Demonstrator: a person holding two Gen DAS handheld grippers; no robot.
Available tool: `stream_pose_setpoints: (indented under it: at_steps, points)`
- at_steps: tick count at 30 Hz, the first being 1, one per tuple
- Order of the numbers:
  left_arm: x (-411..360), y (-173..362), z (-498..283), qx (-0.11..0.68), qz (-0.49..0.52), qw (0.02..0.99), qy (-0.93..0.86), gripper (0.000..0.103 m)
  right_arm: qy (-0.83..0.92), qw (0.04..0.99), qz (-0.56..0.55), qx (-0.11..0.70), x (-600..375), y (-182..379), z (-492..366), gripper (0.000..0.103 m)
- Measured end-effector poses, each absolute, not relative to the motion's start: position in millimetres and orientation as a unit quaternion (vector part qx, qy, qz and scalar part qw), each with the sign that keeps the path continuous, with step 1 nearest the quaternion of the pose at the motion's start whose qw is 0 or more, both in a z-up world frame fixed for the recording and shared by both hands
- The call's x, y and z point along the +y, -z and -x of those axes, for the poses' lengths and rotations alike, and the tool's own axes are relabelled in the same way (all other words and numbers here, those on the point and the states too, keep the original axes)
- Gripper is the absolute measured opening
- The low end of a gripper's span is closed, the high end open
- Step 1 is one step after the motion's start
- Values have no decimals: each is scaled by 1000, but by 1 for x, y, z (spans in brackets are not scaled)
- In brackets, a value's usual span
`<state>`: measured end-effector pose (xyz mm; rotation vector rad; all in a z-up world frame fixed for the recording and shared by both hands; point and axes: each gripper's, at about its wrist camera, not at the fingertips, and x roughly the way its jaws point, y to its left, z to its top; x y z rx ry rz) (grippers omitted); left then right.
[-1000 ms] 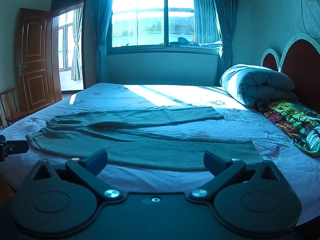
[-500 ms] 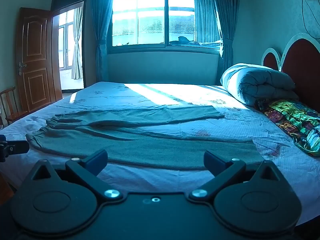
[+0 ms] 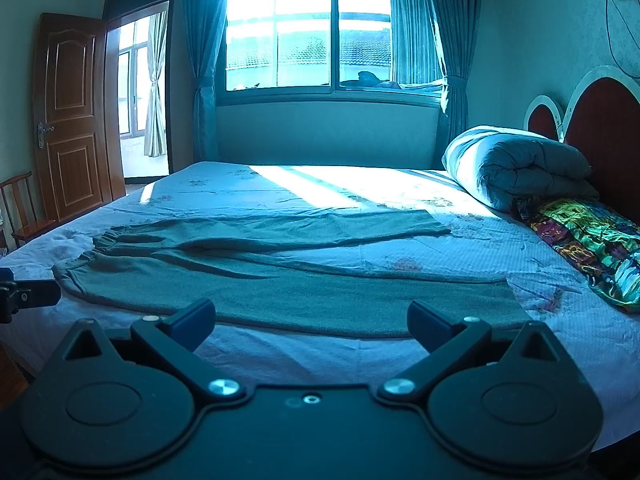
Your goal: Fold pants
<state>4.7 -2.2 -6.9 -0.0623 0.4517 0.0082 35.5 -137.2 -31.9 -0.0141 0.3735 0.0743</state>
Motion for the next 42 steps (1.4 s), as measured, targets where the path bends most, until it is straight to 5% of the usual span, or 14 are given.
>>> stream_pose_setpoints:
  at_steps: [42]
  points:
    - [-5, 6, -5, 229, 25, 973, -3, 103, -37, 982, 8, 187, -136, 32, -35, 97]
